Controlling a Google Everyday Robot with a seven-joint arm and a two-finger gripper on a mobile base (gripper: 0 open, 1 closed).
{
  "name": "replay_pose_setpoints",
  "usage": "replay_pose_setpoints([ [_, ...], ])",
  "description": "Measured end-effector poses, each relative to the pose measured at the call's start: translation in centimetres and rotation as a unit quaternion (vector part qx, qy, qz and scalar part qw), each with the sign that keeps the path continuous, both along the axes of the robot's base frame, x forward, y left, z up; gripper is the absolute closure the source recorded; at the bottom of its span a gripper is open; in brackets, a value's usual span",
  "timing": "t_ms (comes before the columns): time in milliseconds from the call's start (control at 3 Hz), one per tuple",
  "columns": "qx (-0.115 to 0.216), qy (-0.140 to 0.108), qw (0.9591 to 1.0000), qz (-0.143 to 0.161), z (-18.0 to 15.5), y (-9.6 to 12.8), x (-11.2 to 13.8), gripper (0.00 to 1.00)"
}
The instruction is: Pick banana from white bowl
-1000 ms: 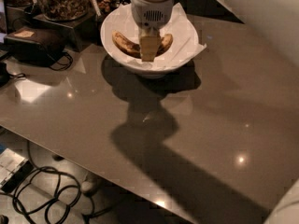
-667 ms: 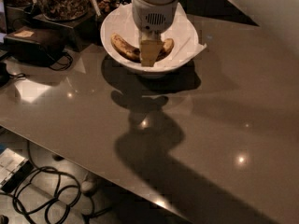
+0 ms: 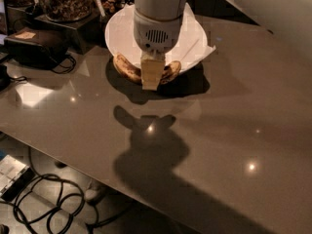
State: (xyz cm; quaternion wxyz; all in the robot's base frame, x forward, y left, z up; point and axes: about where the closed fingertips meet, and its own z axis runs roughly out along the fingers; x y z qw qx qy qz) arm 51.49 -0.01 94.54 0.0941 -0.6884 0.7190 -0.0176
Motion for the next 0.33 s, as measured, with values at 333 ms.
replay_pose_setpoints([
  [333,0.000,0.000,1.0000,0.000,0.00,0.00,0.00,1.00],
])
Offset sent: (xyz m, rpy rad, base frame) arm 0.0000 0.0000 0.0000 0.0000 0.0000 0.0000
